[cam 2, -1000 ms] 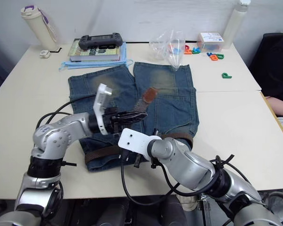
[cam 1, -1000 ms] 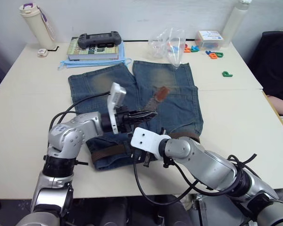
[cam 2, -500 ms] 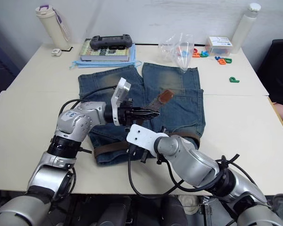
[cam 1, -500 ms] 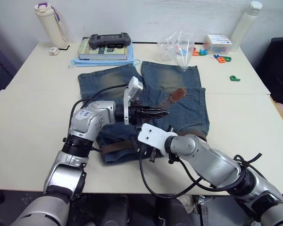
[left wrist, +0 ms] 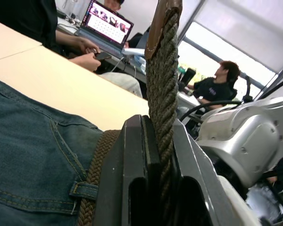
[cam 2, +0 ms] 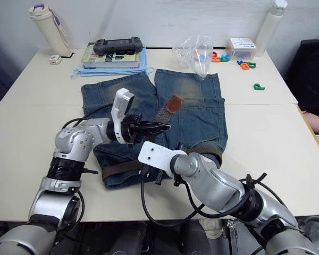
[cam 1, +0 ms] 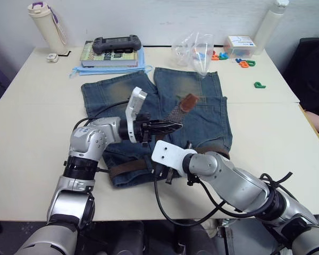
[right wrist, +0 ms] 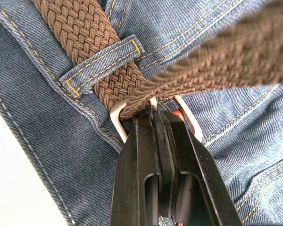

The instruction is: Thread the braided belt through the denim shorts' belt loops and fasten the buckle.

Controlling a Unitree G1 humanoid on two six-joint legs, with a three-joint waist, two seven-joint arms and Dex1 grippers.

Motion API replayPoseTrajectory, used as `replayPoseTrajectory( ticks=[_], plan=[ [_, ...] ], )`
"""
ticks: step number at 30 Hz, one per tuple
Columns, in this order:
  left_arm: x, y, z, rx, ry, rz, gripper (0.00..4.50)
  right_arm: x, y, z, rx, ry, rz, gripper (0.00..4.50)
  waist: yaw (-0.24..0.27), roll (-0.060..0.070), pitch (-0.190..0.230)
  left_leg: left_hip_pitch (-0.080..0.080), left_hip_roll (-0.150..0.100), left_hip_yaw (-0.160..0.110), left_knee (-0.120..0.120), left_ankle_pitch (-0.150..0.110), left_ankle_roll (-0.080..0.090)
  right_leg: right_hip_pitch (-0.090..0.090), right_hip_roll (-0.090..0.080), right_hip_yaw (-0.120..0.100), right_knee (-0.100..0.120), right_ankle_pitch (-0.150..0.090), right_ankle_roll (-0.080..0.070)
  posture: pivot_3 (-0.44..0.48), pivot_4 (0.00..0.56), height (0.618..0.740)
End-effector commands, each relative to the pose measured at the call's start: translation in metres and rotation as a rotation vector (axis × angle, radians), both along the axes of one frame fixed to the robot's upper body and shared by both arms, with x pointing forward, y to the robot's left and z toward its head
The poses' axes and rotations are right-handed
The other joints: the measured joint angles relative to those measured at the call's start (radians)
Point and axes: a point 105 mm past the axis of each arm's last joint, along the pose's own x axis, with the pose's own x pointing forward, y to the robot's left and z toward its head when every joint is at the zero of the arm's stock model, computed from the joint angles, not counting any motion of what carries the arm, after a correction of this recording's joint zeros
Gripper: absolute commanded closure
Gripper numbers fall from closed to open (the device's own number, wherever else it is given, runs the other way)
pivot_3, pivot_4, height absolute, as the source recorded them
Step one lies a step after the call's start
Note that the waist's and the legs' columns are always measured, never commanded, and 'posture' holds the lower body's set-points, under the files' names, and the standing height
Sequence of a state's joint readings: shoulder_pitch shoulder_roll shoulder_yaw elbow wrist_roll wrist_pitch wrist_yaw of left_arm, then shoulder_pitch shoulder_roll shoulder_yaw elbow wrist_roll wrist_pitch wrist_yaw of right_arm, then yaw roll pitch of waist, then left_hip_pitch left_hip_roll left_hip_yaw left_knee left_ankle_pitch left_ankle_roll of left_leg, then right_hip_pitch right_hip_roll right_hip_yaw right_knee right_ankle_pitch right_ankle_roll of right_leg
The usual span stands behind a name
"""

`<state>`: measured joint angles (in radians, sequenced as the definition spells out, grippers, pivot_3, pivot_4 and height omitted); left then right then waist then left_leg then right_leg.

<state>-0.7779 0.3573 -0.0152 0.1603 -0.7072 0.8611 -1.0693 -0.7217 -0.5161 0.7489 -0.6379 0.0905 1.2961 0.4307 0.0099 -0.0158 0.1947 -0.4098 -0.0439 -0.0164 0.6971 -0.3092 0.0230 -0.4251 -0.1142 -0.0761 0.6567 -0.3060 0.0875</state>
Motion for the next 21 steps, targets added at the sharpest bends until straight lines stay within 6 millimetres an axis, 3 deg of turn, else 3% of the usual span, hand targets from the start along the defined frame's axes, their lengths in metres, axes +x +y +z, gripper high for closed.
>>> replayPoseTrajectory(
  ticks=[1, 7, 12, 21],
  plan=[
    [-0.007, 0.006, 0.031, -0.099, -0.074, -0.006, 4.5, -0.014, -0.001, -0.025, -0.055, 0.116, 0.034, 4.4, 0.0, 0.0, 0.0, -0.001, 0.0, 0.0, 0.0, 0.0, 0.0, -0.001, 0.0, 0.0, 0.0, 0.0, 0.0, 0.0, 0.15, 0.667],
    [0.017, -0.009, 0.011, 0.058, -0.073, 0.158, 4.5, -0.014, -0.002, -0.027, -0.062, 0.113, 0.041, 4.4, 0.001, 0.0, 0.0, -0.001, 0.0, 0.001, 0.0, 0.0, 0.0, -0.001, 0.0, 0.0, 0.0, 0.0, 0.0, 0.0, 0.15, 0.667],
    [0.037, -0.031, 0.013, 0.096, -0.083, 0.239, 4.5, -0.015, 0.0, -0.027, -0.068, 0.111, 0.048, 4.4, 0.009, -0.001, 0.0, 0.0, -0.001, 0.002, 0.0, 0.0, 0.0, -0.001, 0.0, 0.001, 0.0, 0.0, 0.0, 0.0, 0.15, 0.667],
    [0.022, -0.081, 0.019, 0.115, -0.185, 0.066, 4.5, -0.016, 0.003, -0.025, -0.083, 0.11, 0.065, 4.4, 0.011, -0.001, 0.0, -0.001, 0.0, 0.003, 0.0, 0.0, -0.001, -0.003, 0.0, 0.001, 0.002, 0.0, 0.0, 0.0, 0.15, 0.667]
  ],
)
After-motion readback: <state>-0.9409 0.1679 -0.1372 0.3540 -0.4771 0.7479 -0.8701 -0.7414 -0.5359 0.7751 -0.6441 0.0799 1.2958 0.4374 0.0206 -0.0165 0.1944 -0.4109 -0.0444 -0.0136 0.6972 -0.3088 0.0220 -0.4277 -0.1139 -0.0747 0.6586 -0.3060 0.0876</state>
